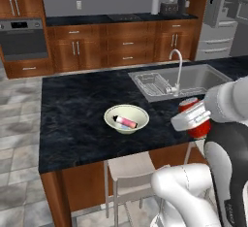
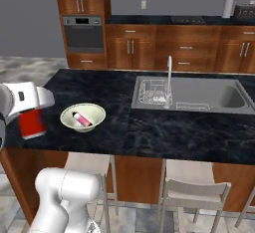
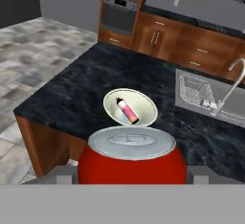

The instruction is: Open the fridge, grab two sodas, and place both sodas inside the bowl with ice on the dining counter.

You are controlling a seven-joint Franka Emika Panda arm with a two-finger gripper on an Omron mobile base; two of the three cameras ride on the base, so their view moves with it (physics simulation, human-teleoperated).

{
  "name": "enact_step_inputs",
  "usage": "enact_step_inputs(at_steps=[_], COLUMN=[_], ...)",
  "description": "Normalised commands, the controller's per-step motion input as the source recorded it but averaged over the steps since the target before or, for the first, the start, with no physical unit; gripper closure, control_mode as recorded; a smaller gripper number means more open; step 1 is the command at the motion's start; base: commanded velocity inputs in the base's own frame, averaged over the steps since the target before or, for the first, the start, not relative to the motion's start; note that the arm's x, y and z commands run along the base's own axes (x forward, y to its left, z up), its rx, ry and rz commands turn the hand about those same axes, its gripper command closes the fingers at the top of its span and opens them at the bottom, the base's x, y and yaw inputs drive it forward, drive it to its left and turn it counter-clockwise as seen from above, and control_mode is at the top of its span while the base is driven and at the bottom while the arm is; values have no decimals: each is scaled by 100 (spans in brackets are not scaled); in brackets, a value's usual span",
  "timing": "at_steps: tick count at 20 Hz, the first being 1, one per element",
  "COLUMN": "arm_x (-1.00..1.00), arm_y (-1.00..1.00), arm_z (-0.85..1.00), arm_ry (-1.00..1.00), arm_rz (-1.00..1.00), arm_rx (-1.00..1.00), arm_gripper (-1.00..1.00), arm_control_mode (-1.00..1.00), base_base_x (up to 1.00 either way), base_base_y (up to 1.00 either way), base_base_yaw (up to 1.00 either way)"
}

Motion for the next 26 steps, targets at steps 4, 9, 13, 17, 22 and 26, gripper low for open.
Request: enact_step_inputs(at_steps=[4, 9, 13, 17, 22, 26], arm_x=[89, 81, 76, 60, 37, 35], arm_y=[44, 35, 0, 0, 2, 3], arm_z=[-33, -62, -57, -47, -23, -22], arm_ry=[35, 28, 19, 9, 0, 4], arm_rz=[10, 15, 21, 18, 3, 0], arm_rx=[-11, -8, -1, 0, -4, -9], arm_gripper=[100, 100, 100, 100, 100, 100], arm_control_mode=[-100, -100, -100, -100, -100, -100], base_base_x=[0, 0, 0, 0, 0, 0], base_base_y=[0, 0, 0, 0, 0, 0], base_base_yaw=[0, 0, 0, 0, 0, 0])
